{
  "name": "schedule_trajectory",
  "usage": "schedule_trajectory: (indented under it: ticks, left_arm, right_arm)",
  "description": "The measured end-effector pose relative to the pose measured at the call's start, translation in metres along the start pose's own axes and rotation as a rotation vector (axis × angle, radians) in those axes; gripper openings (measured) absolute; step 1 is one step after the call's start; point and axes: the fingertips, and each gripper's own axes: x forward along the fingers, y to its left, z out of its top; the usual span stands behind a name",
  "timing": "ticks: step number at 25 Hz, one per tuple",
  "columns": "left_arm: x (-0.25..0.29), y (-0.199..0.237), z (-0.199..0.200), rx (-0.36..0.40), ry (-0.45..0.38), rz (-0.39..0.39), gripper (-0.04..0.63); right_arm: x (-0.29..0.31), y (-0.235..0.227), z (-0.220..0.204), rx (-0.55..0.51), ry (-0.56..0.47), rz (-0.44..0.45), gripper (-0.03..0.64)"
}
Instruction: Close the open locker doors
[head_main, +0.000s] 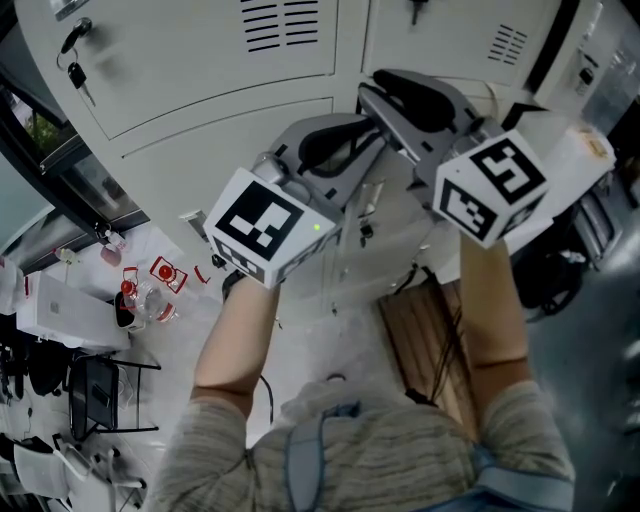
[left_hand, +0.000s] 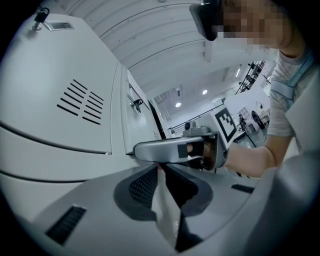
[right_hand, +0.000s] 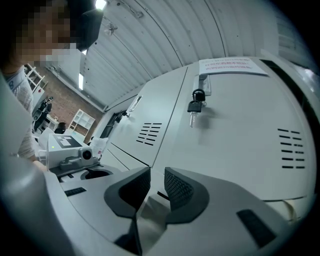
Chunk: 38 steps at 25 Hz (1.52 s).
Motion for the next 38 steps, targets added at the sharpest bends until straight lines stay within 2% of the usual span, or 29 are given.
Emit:
schedule_trajectory:
  ticks: [7,19,28,38]
  left_arm:
    - [0.001,-0.003,-0.001,0.033,0.0,-0.015,0.048]
    - [-0.001,-0.028,0.01,0.007,-0.031,-0.041,0.048]
    - [0.004,-0.082,0.016,-0.024,-0.055,-0.071,0.048]
    - [0.017,-0.152,0.023,-0.04,-0.009,-0.072,0.048]
  right_arm:
    - [-0.004,0.0,-0.001,0.0,0.006,-0.01,0.086]
    - [-0.039,0.003,0.0,0.013,-0.013,-0.03,0.086]
    - [-0.099,0.015,-0.008,0.03,-0.036,-0.02,0.086]
    - [-0.172,0.024,-0.015,0.065,-0.05,-0.007,0.086]
